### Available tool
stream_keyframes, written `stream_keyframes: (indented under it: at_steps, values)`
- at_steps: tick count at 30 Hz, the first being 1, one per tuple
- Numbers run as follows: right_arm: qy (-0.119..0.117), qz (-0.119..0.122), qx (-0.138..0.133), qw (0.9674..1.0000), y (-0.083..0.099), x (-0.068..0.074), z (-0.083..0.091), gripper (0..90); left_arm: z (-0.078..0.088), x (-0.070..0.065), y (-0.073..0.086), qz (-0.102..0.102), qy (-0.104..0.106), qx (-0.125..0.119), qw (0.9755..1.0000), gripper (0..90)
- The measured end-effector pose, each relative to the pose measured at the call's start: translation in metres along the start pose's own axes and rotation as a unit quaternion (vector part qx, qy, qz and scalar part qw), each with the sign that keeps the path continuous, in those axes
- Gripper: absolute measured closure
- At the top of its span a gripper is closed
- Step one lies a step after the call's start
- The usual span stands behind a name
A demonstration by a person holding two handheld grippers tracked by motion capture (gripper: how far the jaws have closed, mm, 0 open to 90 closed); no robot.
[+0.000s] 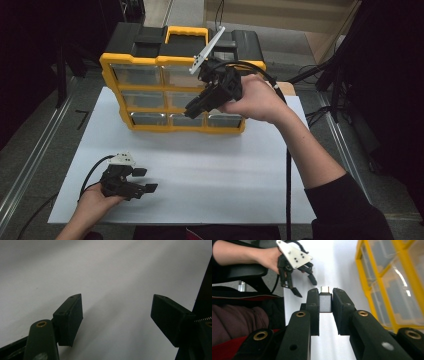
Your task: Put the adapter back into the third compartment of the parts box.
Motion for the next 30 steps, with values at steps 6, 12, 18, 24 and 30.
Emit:
stream_keyframes:
  at_steps: [6,12,18,24,30]
  values:
    - [0.011,-0.005,0.0,0.9999,-0.005,-0.008,0.015,73.8,-0.001,-0.001,0.0,-0.003,0.002,0.002,1.0,27.2]
    - [0.025,-0.018,-0.006,0.9995,-0.01,-0.02,0.032,73.8,-0.001,0.0,0.0,-0.002,0.001,0.003,1.0,27.2]
    - [0.028,-0.026,-0.021,0.9991,-0.008,-0.027,0.044,73.8,-0.001,-0.001,0.0,-0.004,0.002,0.004,1.0,27.2]
    - [0.042,-0.046,-0.023,0.9978,0.001,-0.037,0.057,73.8,0.0,-0.001,0.001,-0.004,0.002,0.004,1.0,27.2]
    - [0.054,-0.061,-0.027,0.9963,0.01,-0.044,0.072,73.8,-0.001,-0.002,0.001,-0.005,0.001,0.005,1.0,27.2]
Point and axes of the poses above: each handheld gripper's, and its own axes: z roughly backward along the jaws, y roughly out of its underside, x roughly to its left, the point moved 6 cm from there along -z, roughly forward along the jaws, and after that the axes turned 2 degrees about x, right-handed, at the moved point
